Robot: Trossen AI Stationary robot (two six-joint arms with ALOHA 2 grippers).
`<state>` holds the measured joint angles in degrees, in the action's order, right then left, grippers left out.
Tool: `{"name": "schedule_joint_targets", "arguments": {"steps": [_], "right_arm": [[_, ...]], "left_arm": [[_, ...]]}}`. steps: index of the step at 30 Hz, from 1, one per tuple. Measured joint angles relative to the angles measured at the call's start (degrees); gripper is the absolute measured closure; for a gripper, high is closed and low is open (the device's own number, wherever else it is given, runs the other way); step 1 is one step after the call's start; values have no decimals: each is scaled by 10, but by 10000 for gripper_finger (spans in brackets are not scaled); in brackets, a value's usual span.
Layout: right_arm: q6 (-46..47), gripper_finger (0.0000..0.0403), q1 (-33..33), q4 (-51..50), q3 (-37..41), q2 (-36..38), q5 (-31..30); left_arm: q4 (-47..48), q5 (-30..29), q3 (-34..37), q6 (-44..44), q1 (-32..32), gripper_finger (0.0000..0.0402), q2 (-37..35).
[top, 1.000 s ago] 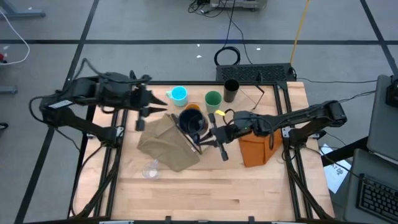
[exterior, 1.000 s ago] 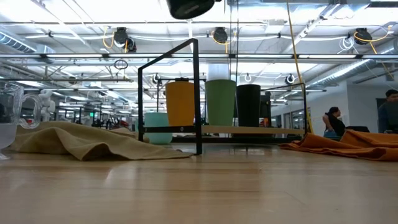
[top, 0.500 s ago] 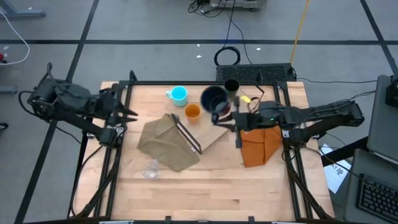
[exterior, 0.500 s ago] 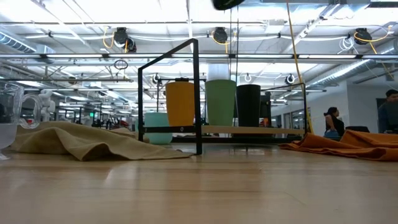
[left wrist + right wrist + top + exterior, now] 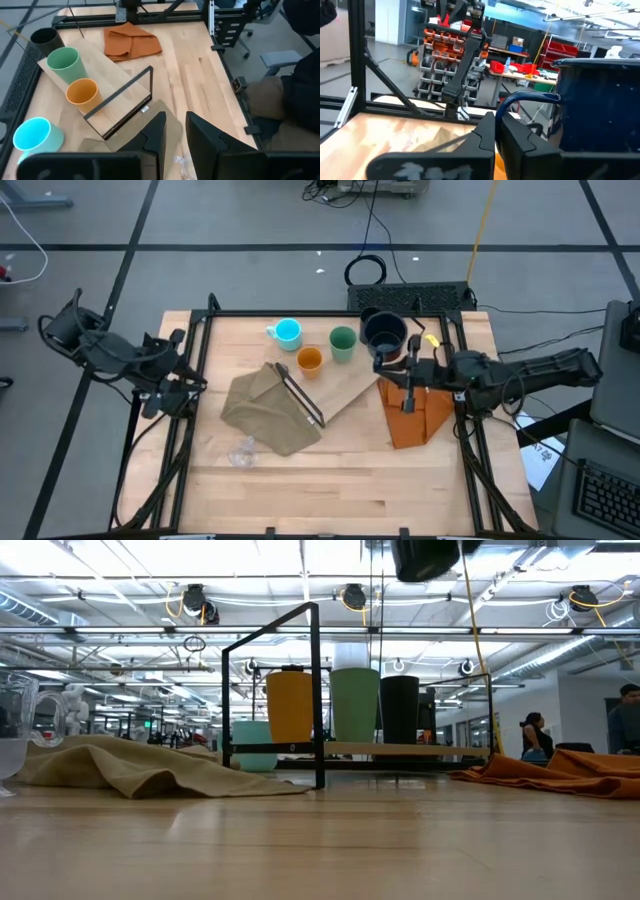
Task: Stack small to large cups/mugs on shelf
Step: Put the dark blue mug on the shelf
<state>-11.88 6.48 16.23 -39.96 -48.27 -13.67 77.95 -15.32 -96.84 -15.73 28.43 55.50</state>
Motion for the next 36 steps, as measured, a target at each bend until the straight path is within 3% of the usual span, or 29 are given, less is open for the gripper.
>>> {"name": "schedule_joint_targets", "arguments": {"steps": [5, 11, 16, 25, 36], "right_arm": [[18, 403, 0, 70, 72, 2, -21], [20, 403, 0, 103, 105, 3, -34], [28, 403, -6, 117, 139, 3, -92], [72, 403, -13, 281, 244, 3, -89], [97, 403, -13, 294, 270, -24, -91]], "left_arm": [[0, -6, 0, -1, 9, 327, -1], [0, -18, 0, -4, 10, 327, -1], [9, -18, 0, -11, 10, 327, 0], [14, -32, 0, -16, 10, 327, 0], [14, -33, 0, -12, 10, 327, 11]]}}
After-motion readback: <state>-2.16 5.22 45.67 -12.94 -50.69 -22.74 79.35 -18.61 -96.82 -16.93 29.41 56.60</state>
